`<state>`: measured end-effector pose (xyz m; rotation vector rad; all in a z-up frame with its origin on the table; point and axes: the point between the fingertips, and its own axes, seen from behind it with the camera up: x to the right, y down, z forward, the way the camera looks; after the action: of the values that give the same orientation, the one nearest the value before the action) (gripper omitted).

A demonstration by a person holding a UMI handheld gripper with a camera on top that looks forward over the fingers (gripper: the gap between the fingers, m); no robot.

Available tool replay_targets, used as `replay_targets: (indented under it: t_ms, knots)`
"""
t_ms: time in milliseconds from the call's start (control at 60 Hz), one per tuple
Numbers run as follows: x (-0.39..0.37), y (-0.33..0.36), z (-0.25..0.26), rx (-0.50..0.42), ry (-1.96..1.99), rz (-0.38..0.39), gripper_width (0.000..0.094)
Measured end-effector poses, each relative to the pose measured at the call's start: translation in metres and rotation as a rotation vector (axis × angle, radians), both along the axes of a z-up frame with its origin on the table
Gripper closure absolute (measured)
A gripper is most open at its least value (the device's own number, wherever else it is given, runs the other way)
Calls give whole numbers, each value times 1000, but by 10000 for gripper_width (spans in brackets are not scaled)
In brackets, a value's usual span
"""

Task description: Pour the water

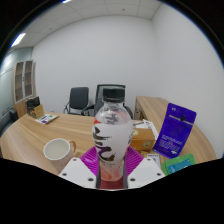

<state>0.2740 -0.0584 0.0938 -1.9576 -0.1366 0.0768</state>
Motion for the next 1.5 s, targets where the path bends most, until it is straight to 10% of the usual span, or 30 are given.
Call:
replay_targets:
  t_ms: [367,483,1500]
  knots:
    - [8,-10,-34,-6,41,-16,435]
    - [11,-24,-49,-132,47,-44,67]
    - [-141,-345,108,-193,-115,-197,80]
